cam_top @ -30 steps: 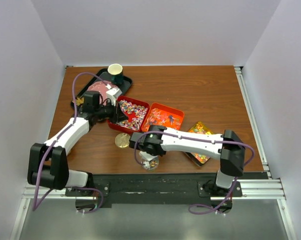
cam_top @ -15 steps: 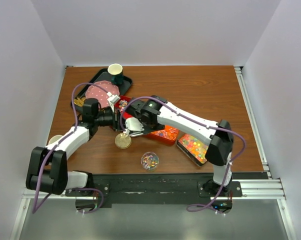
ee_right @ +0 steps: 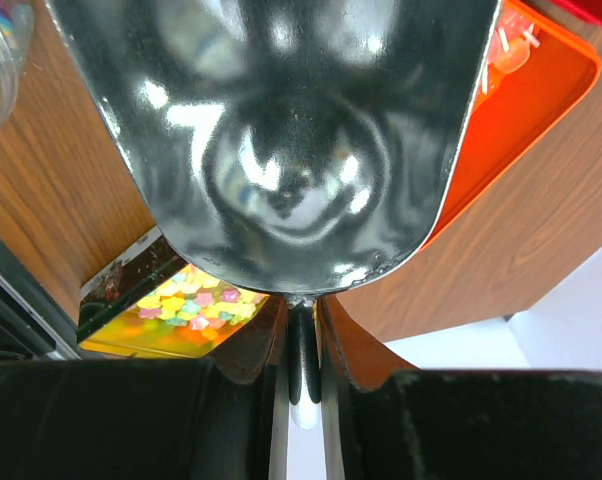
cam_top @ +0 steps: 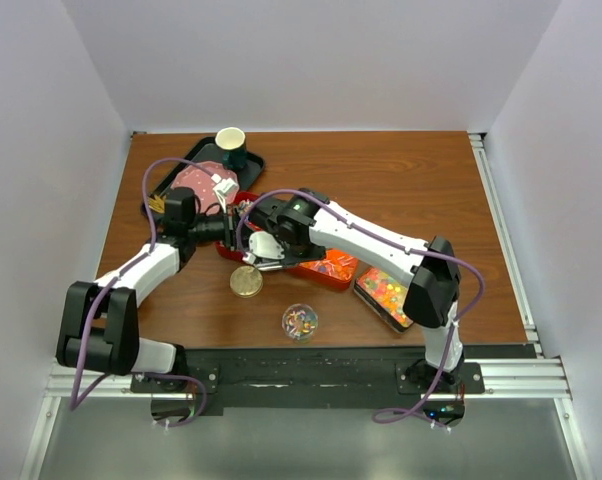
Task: Pack the candies
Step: Scoop the fake candies from the storage box.
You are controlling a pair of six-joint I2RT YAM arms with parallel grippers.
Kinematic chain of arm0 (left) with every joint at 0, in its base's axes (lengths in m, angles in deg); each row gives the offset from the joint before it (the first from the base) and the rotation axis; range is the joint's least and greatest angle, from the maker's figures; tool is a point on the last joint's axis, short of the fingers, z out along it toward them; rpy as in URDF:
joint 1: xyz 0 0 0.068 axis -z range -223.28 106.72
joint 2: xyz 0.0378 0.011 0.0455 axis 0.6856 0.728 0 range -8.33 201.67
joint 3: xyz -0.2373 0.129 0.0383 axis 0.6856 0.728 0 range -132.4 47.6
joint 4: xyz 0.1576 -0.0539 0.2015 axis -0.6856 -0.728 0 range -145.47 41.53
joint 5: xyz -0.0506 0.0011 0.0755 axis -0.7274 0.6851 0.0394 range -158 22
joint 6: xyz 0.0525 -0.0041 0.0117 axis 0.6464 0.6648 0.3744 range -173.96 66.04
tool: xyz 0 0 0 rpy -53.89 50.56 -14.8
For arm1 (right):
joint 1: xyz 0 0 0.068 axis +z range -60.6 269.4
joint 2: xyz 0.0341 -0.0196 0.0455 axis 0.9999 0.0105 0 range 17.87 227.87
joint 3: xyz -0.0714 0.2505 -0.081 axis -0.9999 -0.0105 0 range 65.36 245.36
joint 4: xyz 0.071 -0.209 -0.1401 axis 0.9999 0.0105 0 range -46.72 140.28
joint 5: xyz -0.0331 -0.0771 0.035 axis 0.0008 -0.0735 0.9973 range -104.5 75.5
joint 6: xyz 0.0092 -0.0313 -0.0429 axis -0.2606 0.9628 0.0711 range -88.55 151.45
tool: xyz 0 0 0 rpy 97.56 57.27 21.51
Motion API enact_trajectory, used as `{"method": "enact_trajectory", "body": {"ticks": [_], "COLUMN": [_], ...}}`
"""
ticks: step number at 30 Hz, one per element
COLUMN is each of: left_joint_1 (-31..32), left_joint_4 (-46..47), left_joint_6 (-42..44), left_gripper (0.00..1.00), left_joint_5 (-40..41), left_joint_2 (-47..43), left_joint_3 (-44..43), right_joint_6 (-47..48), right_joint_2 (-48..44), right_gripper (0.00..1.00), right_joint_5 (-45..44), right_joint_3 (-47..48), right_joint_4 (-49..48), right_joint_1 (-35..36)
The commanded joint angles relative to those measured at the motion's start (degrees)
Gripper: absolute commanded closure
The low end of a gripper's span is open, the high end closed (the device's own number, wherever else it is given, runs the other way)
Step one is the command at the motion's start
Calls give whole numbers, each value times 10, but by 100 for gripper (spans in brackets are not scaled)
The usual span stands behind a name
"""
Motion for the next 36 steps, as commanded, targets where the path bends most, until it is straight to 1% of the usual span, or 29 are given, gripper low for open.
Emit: {"method": "enact_trajectory", "body": {"ticks": [1,9,12,14,18,22,23,26,29,31,34,36], "left_joint_1": [-13,-13,-13,-12,-13,-13,-13,-13,-13,-13,-13,-13], "left_joint_4": [21,36,40,21,-22,-17,-17,-24,-30,-23,-18,-21], "left_joint_6": [-22,-34,-37,-26,10,11,13,25,32,30,23,23], "left_gripper": [100,100,100,100,100,100,100,100,100,100,100,100], "left_joint_5": [-21,-31,-25,-24,-12,-2,7,18,26,26,21,19], "left_joint_2": [-6,-25,-33,-28,-24,-25,-25,-19,-7,-1,1,-3], "left_joint_3": [-18,7,-1,-9,-7,15,18,15,9,5,-7,-11], "right_joint_6": [-24,-28,-31,-32,-36,-36,-29,-2,25,34,48,59], "right_joint_2": [0,23,26,25,28,25,21,0,-27,-38,-52,-52], "right_gripper": [100,100,100,100,100,100,100,100,100,100,100,100], "right_joint_5": [11,16,17,21,23,39,60,77,70,45,4,-9], "right_joint_3": [17,48,40,43,85,130,137,150,130,108,42,5], "right_joint_4": [125,128,128,126,127,128,128,129,127,123,109,106], "right_joint_1": [-13,-18,-19,-21,-22,-22,-22,-22,-23,-25,-46,-83]}}
